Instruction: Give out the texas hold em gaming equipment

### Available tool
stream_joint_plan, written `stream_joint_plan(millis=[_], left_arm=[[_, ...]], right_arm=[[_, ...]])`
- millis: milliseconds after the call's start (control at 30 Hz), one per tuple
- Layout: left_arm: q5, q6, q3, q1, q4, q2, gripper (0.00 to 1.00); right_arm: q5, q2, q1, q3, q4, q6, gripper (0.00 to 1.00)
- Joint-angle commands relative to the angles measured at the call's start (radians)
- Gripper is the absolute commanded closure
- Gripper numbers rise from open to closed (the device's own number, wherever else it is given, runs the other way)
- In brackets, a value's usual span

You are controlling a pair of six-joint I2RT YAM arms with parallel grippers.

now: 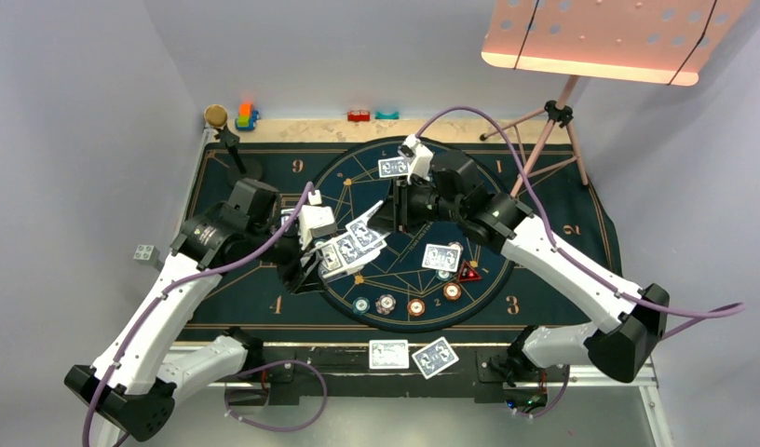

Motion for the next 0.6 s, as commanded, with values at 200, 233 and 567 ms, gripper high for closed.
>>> stream_joint_plan(millis=[200,233,567], left_arm=[[0.039,-0.004,0.001,0.005,0.029,-0.016,1.00],[0.038,-0.003,0.000,0.005,0.028,-0.016,1.00],[0.037,-0.004,0.003,0.005,0.029,-0.016,1.00]], right_arm=[[0.106,-0.040,0.000,0.107,-0.075,-0.070,0.73],[0.109,-0.040,-0.001,0.114,-0.080,-0.074,0.73],[0.117,-0.072,0.000,0.122,-0.071,-0.075,0.80]])
